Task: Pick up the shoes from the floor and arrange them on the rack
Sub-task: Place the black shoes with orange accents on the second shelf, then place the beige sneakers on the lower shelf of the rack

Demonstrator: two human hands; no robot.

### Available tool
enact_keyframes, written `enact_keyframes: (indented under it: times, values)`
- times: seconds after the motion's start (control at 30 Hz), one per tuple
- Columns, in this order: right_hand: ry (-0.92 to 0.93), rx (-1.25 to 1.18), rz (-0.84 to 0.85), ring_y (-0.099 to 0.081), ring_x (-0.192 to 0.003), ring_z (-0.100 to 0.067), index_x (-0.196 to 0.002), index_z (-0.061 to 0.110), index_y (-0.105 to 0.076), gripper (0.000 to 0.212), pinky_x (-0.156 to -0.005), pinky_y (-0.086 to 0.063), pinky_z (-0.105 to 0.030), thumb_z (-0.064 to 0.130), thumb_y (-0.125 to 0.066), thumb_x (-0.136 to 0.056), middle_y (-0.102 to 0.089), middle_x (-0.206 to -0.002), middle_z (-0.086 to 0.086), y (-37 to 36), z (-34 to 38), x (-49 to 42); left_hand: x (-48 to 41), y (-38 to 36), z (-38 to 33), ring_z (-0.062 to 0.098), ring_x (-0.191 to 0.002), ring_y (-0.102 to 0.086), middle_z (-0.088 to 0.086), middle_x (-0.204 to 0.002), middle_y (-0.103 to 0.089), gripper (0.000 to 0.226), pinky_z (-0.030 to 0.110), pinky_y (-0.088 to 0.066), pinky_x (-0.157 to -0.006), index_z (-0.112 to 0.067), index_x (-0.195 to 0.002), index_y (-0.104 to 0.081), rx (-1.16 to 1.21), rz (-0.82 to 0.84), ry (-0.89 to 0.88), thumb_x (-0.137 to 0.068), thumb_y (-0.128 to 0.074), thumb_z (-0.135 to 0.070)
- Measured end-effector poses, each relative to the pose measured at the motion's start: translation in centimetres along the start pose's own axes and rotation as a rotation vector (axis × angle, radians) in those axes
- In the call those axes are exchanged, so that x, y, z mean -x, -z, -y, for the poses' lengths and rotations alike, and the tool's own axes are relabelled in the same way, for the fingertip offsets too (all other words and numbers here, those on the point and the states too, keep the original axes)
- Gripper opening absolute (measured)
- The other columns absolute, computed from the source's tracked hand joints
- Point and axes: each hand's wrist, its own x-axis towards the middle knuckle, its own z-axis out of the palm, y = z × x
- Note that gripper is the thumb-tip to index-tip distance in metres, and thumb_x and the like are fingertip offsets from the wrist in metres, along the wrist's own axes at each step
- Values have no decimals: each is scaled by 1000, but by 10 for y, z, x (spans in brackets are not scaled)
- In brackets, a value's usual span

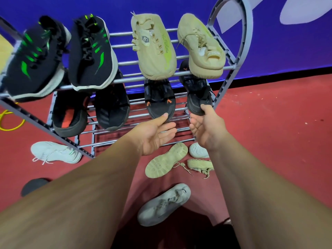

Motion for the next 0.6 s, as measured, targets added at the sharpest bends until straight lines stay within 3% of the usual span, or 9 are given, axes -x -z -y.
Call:
enact_keyframes:
  times: [0.1, 0.27, 0.37, 0.43, 0.53, 0.6]
  values:
    - [0, -2, -8, -66, -57, -12, -116, 2, -69, 46, -52, -54, -23, 41, -67, -93, -75, -88, -7, -3, -2, -2, 5, 5, 5, 26, -103, -73, 10, -116, -75, 35, 35, -61, -78, -11, -122, -65, -133, -14, 42, -93, -71, -29]
    - [-14, -34, 118, -74, -96, -24, -123, 13, -60, 51, -72, -61, -34, 55, -65, -94, -74, -116, -8, 7, -11, -1, 3, 36, 12, 30, -101, -73, 9, -112, -74, 21, 39, -62, -77, -14, -117, -64, -437, -165, 94, -101, -60, -26]
    - [-55, 71, 141, -76, -91, -26, -113, 14, -61, 45, -76, -61, -37, 56, -61, -96, -74, -111, -5, 39, -14, -1, -5, 63, 23, 27, -94, -72, 9, -110, -72, 17, 39, -62, -81, -14, -112, -66, -635, -266, 141, -100, -58, -26]
    - [-101, 265, 76, -73, -81, -24, -112, 14, -64, 38, -69, -58, -33, 49, -59, -98, -73, -106, -5, 69, -24, -7, -15, 77, 36, 25, -84, -69, 9, -109, -71, 18, 39, -61, -78, -11, -110, -67, -628, -319, 170, -98, -60, -23]
    - [-217, 530, -45, -69, -77, -25, -119, 14, -62, 33, -62, -52, -29, 41, -59, -99, -72, -112, -7, 114, -45, -19, -36, 81, 67, 22, -75, -64, 11, -107, -65, 12, 34, -58, -65, -9, -97, -64, -425, -393, 169, -100, -54, -15]
    - [-254, 573, -89, -67, -70, -26, -120, 13, -62, 30, -60, -52, -29, 34, -60, -100, -70, -108, -8, 131, -60, -33, -52, 81, 93, 22, -81, -63, 10, -111, -61, 14, 34, -56, -70, -9, -99, -62, -301, -398, 208, -103, -51, -17]
